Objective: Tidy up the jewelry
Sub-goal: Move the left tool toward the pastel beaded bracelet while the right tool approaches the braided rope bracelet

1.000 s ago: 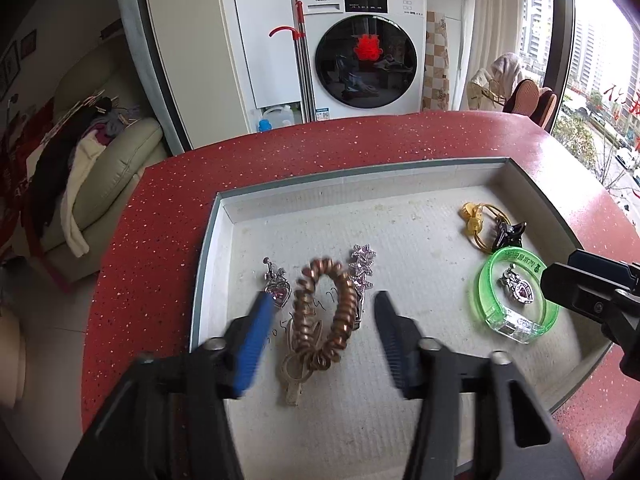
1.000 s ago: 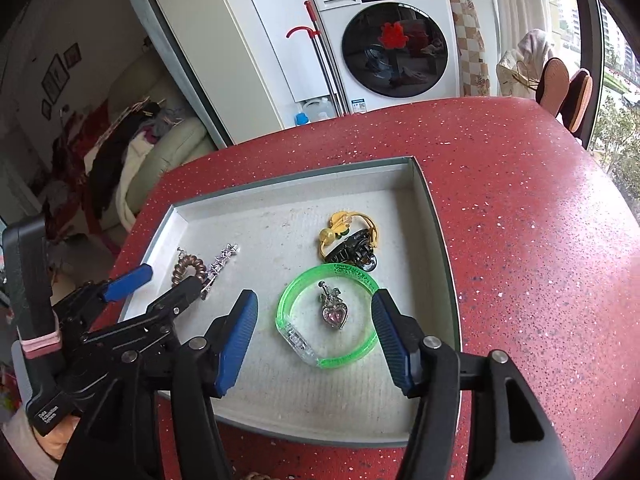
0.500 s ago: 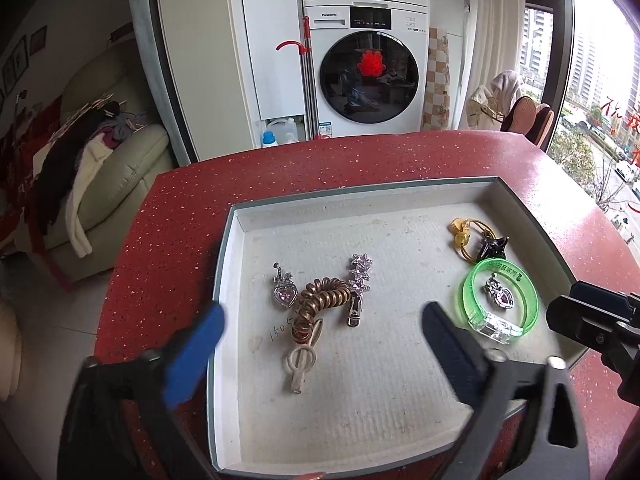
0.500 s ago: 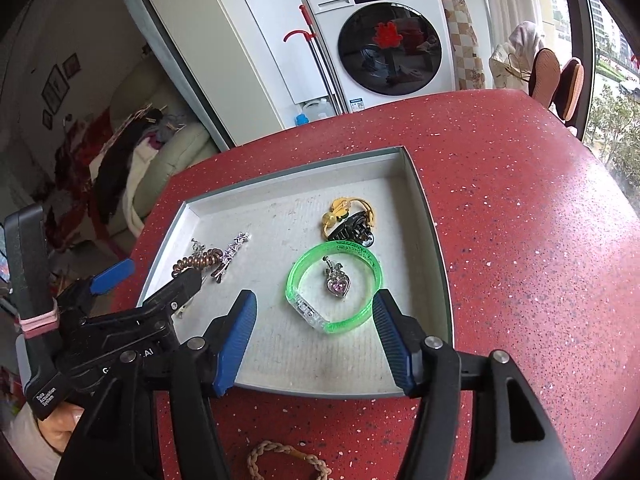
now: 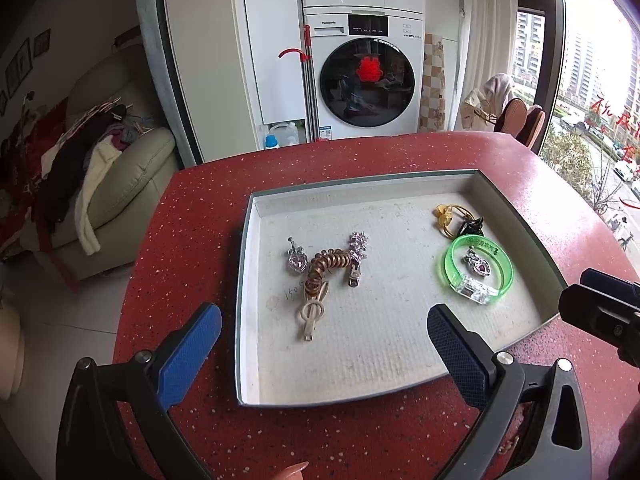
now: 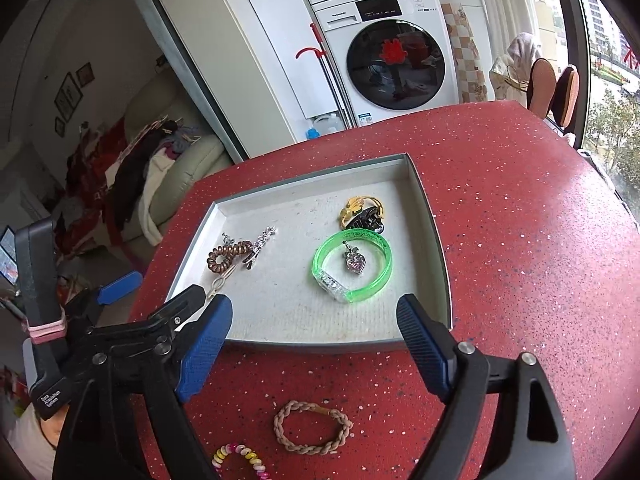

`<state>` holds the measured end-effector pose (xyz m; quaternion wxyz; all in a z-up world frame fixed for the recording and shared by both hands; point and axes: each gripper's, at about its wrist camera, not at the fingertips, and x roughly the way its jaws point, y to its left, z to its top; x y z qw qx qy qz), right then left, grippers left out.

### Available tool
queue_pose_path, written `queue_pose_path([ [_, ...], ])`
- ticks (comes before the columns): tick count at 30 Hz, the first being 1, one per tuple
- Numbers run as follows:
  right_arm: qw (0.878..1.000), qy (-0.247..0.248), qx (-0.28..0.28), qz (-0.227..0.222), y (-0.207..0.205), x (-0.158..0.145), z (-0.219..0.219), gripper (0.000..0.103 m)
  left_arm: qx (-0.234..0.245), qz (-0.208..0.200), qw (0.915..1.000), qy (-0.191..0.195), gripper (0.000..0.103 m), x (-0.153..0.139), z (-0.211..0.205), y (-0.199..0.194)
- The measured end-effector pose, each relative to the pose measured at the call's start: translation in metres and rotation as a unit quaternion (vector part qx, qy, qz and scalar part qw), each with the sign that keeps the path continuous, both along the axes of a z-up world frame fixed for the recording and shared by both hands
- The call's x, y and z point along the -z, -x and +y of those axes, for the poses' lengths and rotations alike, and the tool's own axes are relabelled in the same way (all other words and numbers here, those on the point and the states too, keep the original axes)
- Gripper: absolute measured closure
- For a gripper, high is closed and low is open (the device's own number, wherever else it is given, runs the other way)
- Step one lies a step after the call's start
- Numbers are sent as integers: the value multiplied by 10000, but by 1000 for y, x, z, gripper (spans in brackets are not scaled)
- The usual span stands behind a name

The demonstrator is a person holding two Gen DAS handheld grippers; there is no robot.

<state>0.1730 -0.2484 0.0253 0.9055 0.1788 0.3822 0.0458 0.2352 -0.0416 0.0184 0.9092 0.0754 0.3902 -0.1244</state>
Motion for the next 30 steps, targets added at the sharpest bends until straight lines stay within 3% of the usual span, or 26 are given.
queue_pose_path([
  [7,9999,34,132,-74,23,0,2,14,56,178,9996,197,0,1,11,24],
  [14,9995,41,133,280,36,4,2,14,70,147,9998,-95,0,4,12,48],
  [19,9988,67,122,466,47,9,2,14,91,182,9998,-63,0,7,18,64],
  [30,9944,259,41,1024,69,44,4,14,294,784,9965,49,0,39,21,98],
])
